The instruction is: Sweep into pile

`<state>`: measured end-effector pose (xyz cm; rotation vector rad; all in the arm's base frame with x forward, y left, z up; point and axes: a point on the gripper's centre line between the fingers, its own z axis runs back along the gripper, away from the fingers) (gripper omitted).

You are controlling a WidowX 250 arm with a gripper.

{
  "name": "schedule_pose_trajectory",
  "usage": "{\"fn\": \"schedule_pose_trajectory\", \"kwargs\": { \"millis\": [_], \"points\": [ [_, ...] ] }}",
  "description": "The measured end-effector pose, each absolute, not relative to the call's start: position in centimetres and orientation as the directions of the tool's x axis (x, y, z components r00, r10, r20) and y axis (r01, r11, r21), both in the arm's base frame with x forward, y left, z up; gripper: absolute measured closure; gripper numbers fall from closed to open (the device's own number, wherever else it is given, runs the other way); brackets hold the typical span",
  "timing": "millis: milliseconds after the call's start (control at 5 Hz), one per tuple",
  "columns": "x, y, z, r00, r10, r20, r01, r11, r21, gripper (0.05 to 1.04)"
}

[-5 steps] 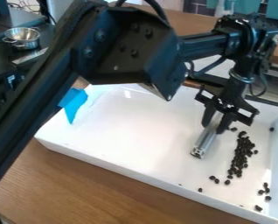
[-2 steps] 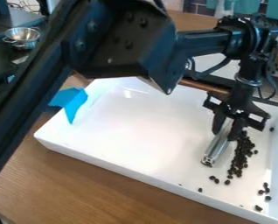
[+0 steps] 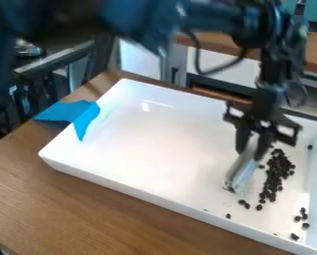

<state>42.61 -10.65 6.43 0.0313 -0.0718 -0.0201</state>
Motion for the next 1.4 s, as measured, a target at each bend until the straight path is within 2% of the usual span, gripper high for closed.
{"fn": "schedule_pose_trajectory", "kwargs": {
  "millis": [200, 400, 600, 800, 1000, 1200, 1400],
  "points": [
    [42.2, -5.9, 9.0, 0.987, 0.033, 0.158, -0.042, 0.998, 0.050, 0.745],
    [41.4, -3.6, 7.8, 0.985, 0.011, 0.172, -0.039, 0.987, 0.157, 0.745],
    [41.1, -2.6, 7.3, 0.988, 0.034, 0.154, -0.068, 0.972, 0.226, 0.745],
    [40.0, -2.9, 4.7, 0.994, 0.103, 0.037, -0.109, 0.961, 0.253, 0.745],
    [39.7, -4.3, 4.5, 0.993, 0.117, 0.012, -0.116, 0.961, 0.252, 0.745],
    [39.3, -5.3, 3.4, 0.984, 0.168, -0.054, -0.151, 0.959, 0.240, 0.745],
    [39.1, -5.6, 3.6, 0.980, 0.192, -0.059, -0.173, 0.956, 0.238, 0.745]
  ]
}}
